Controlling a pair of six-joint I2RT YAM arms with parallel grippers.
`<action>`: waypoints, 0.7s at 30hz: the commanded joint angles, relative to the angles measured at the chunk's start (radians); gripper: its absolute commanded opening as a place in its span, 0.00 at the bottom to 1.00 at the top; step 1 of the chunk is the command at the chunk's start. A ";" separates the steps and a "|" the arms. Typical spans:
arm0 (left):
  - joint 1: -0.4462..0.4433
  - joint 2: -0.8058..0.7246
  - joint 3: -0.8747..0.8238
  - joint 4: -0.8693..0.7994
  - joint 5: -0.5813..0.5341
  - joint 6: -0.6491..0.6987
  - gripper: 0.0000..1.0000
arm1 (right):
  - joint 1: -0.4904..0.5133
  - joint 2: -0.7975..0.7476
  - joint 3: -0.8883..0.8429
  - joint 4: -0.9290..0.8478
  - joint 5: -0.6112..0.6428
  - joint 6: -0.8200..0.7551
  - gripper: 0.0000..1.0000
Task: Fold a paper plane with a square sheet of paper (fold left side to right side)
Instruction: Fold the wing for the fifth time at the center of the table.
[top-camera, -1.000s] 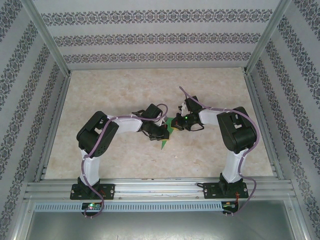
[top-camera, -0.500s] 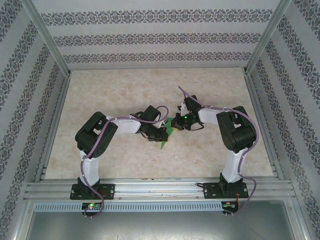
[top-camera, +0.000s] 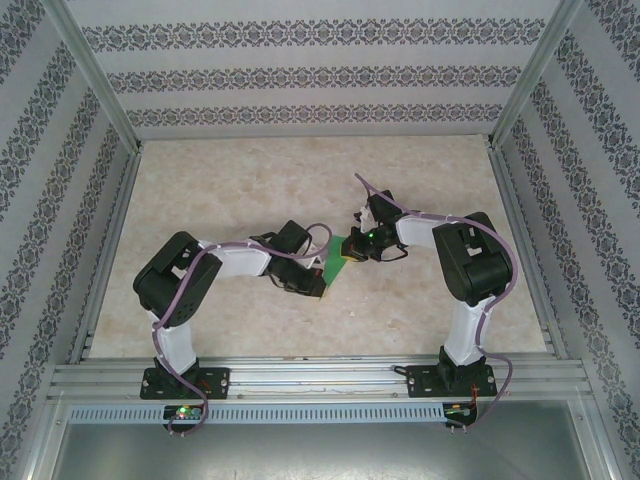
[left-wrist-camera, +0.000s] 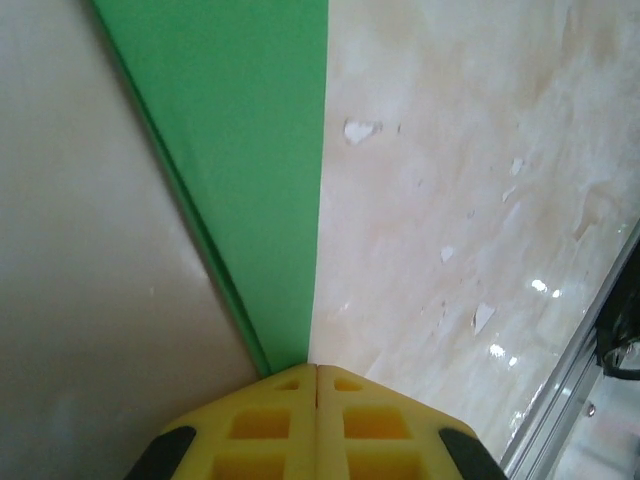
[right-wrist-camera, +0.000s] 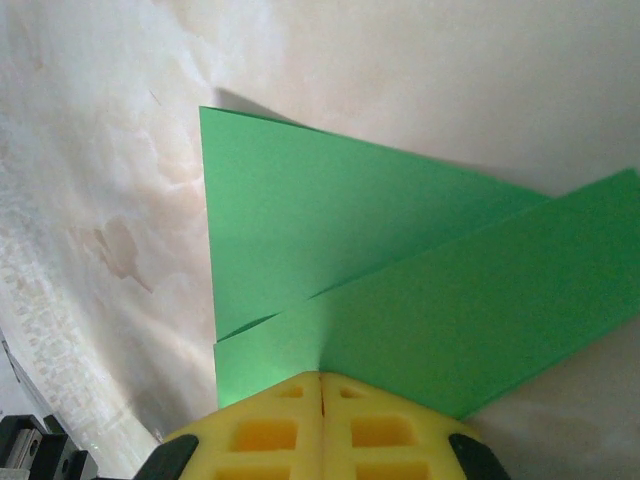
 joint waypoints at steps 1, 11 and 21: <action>0.000 -0.025 -0.056 -0.101 0.024 0.039 0.00 | -0.011 0.062 -0.020 -0.120 0.133 -0.024 0.00; 0.006 -0.201 -0.136 0.052 0.026 -0.022 0.01 | -0.004 -0.028 0.064 -0.134 0.103 -0.014 0.15; 0.026 -0.525 -0.252 0.174 -0.400 -0.088 0.25 | 0.070 -0.264 0.068 -0.257 0.364 -0.012 0.51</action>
